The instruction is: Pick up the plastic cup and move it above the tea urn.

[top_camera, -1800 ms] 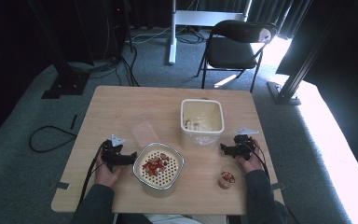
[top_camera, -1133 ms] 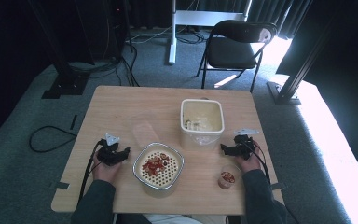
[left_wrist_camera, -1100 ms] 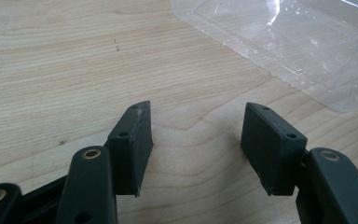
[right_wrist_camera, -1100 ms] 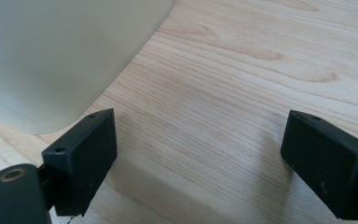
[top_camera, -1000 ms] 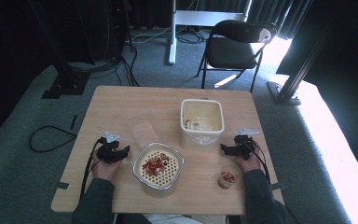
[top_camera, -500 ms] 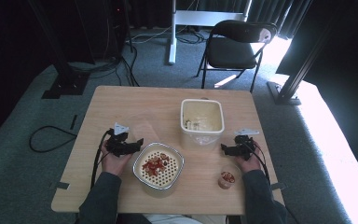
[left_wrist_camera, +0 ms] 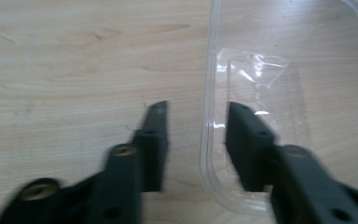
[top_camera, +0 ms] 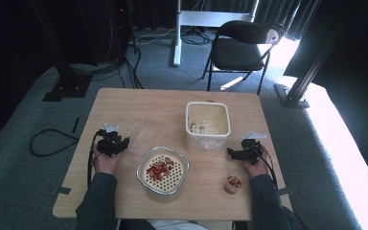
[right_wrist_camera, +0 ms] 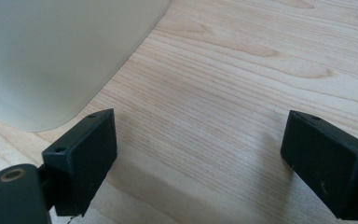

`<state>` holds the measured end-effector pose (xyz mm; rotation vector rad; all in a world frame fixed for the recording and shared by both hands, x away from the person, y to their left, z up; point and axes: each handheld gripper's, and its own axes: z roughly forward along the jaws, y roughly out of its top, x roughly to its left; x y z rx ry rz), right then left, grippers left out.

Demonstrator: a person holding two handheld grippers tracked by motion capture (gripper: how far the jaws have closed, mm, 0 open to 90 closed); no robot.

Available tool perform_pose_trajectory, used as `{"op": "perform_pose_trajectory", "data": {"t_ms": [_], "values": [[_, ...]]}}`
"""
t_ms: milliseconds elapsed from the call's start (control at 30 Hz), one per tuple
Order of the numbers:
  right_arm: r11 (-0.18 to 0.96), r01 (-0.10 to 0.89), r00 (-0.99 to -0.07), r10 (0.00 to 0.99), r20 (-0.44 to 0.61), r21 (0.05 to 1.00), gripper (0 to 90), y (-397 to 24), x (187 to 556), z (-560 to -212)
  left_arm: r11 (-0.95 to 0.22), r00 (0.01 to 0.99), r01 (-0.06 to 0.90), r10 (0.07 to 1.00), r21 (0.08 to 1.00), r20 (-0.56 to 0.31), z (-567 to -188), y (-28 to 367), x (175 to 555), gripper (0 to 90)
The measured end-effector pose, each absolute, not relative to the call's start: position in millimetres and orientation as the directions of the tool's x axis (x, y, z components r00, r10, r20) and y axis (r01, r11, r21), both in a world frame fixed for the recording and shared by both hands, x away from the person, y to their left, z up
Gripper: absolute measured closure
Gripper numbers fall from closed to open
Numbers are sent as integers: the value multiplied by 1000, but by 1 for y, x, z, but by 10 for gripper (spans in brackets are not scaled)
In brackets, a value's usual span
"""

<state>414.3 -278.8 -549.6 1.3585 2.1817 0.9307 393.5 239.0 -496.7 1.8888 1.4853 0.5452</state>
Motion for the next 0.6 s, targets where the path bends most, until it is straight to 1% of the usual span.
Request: {"op": "perform_pose_trajectory", "data": {"t_ms": [67,133,200,300,333,367,533,600], "values": [[304,626,-444,896,8,718,101,-279,414,-550,-152,293,690,953,707,-80,-499,239,394,520],[304,626,-444,896,8,718,101,-279,414,-550,-163,296,707,952,689,-78,-502,237,394,520],[304,626,-444,896,8,718,101,-279,414,-550,-164,309,710,946,684,-94,-504,236,396,580],[304,626,-444,896,8,718,101,-279,414,-550,-170,305,723,948,670,-89,-506,235,398,750],[304,626,-444,896,8,718,101,-279,414,-550,-170,305,723,948,670,-89,-506,235,398,750],[304,626,-444,896,8,718,101,-279,414,-550,-156,292,726,952,669,-95,-507,236,401,813],[304,626,-444,896,8,719,101,-279,414,-550,-136,296,686,949,714,-104,-491,238,399,845],[304,626,-444,896,8,718,101,-279,414,-550,-151,299,658,951,738,-73,-478,237,399,853]]}}
